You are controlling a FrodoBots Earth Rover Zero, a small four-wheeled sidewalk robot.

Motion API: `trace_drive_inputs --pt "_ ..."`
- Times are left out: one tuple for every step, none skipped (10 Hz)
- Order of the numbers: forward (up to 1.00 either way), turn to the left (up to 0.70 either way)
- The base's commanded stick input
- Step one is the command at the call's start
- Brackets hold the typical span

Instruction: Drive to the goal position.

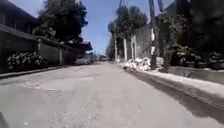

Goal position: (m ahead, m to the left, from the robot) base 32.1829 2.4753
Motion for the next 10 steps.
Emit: trace_drive_inputs --pt "0.85 0.0" --pt "0.85 0.0" --pt "0.85 0.0" --pt "0.85 0.0" --pt "0.85 0.0" --pt "0.85 0.0" --pt "0.85 0.0" --pt "0.85 0.0" --pt "0.85 0.0" --pt "0.85 0.0"
